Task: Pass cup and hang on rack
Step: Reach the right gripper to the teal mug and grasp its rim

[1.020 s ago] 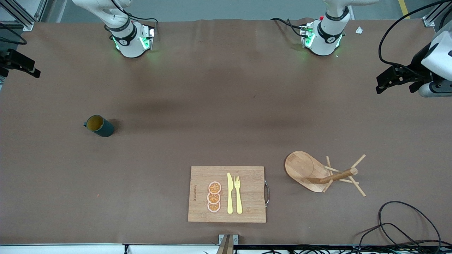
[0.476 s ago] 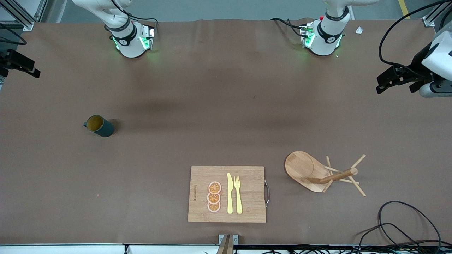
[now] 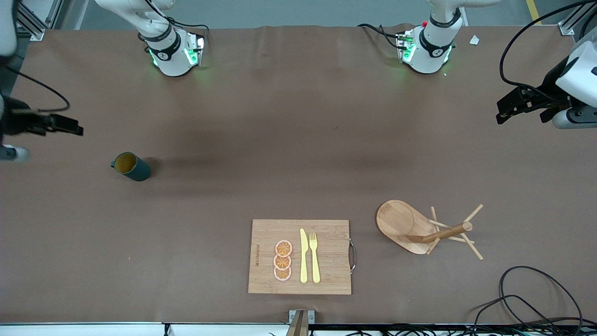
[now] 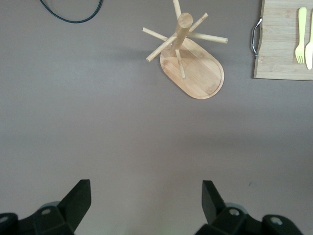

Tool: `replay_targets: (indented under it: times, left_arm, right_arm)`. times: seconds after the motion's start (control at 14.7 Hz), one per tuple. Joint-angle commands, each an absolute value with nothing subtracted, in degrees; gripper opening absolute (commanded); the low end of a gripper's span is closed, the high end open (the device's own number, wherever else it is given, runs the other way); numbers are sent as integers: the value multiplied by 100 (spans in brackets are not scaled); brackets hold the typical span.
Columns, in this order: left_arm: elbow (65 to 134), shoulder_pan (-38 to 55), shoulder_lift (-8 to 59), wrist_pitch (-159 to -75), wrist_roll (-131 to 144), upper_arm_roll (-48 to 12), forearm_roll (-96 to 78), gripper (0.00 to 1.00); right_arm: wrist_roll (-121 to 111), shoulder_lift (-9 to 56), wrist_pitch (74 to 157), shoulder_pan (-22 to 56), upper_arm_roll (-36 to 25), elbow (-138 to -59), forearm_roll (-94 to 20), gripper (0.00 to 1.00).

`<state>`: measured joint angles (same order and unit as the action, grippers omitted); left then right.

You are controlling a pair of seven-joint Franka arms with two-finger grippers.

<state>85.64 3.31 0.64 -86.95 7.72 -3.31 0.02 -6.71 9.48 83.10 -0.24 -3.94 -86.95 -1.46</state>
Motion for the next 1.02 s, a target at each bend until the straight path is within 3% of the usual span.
replay_targets:
  times: [0.0,0.41,0.68,0.95]
  left_arm:
    - [8525,334,70,-8684,773,-334,79,100]
    - [8525,334,79,-8684,773,-334,88,100]
    - [8525,343,79,-8692,773,-334,97,100]
    - [8525,334,79,-8692,756,-334,105,100]
  right_arm:
    - [-1185,949,8978,35,-352,-9286,-193,100]
    - [-3099,888,10816,-412,-360,-11107,-202,100]
    - [-4586,940,12459,-720,-369,-12223,-211,100]
    - [-5017,1264,13279,-703,-360,-12577,-211,90]
